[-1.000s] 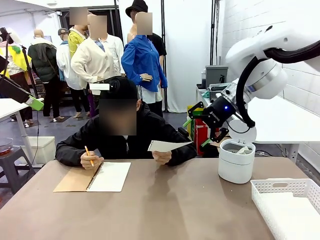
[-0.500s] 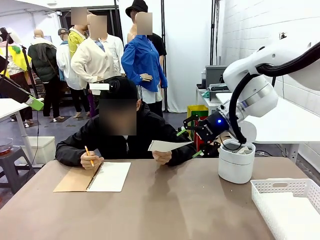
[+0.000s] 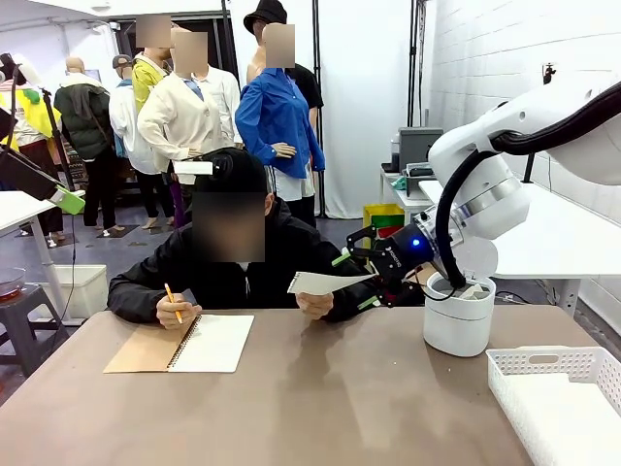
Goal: Sort the paper based on its condition.
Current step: If a person hands you a paper, place it in the Organizing basket , and if it's crumpled, put it in the Trash can.
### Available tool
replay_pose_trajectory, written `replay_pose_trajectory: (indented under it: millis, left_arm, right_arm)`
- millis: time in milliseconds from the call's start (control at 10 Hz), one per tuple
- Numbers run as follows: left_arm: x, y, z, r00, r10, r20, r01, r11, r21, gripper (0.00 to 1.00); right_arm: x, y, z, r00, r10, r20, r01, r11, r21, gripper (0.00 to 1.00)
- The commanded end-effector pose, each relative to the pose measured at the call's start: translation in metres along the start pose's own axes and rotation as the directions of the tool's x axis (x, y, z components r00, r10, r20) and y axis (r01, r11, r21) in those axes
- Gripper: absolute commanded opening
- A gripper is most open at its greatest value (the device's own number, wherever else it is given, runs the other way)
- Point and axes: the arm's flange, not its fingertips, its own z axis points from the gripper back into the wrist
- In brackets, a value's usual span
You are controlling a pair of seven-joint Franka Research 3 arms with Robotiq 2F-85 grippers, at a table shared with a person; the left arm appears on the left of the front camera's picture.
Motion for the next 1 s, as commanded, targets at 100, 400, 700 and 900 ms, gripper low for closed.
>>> replay_pose_trajectory:
  millis: [100, 400, 700, 900]
  left_arm:
    - [-0.0008, 0.0009, -0.0002, 1.000, 0.003, 0.005, -0.003, 1.000, 0.003, 1.00]
    - [-0.0008, 0.0009, -0.0002, 1.000, 0.003, 0.005, -0.003, 1.000, 0.003, 1.00]
    - [-0.0008, 0.0009, -0.0002, 1.000, 0.003, 0.005, -0.003, 1.000, 0.003, 1.00]
    - [-0.0008, 0.0009, -0.0002, 1.000, 0.003, 0.005, -0.003, 1.000, 0.003, 1.00]
  right_arm:
    - [0.0004, -0.0051, -0.0080, 0.999, 0.036, -0.019, -0.036, 0.999, 0.023, 0.40]
    - [0.0014, -0.0050, -0.0067, 0.999, 0.038, -0.010, -0.038, 0.999, 0.016, 0.00]
    - [0.0024, -0.0057, -0.0067, 0.999, 0.041, -0.010, -0.041, 0.999, 0.011, 0.00]
    - [0.0011, -0.0059, -0.0059, 0.998, 0.061, -0.009, -0.061, 0.998, -0.005, 0.00]
